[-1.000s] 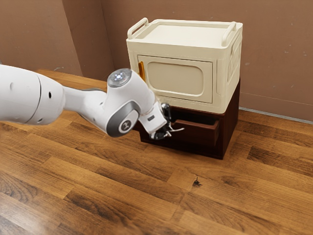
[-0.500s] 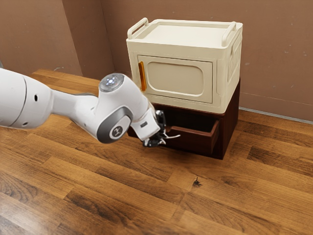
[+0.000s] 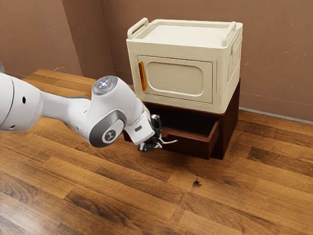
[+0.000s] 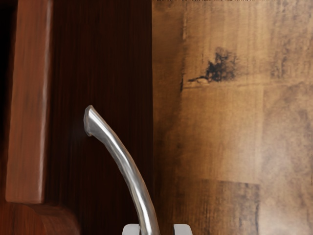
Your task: Pull the drawer handle with one arm to open the drawer
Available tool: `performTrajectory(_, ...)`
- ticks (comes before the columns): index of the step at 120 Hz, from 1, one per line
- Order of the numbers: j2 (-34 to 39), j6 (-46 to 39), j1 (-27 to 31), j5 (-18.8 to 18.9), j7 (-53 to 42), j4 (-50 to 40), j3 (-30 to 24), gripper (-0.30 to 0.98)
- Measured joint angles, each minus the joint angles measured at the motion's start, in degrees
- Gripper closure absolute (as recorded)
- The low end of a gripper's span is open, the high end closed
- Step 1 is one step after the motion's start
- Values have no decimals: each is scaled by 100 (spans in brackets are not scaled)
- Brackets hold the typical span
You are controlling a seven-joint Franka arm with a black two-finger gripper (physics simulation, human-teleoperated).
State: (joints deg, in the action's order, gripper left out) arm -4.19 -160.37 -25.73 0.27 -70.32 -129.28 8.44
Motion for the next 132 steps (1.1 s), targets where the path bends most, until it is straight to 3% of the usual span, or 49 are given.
performTrajectory(101, 963, 18, -191, -1, 20, -910, 0, 68)
performTrajectory(110, 1180, 44, -189, 4, 16, -1023, -14, 60)
performTrajectory(132, 2036, 685, -160, 42, 7, -1017, -43, 27)
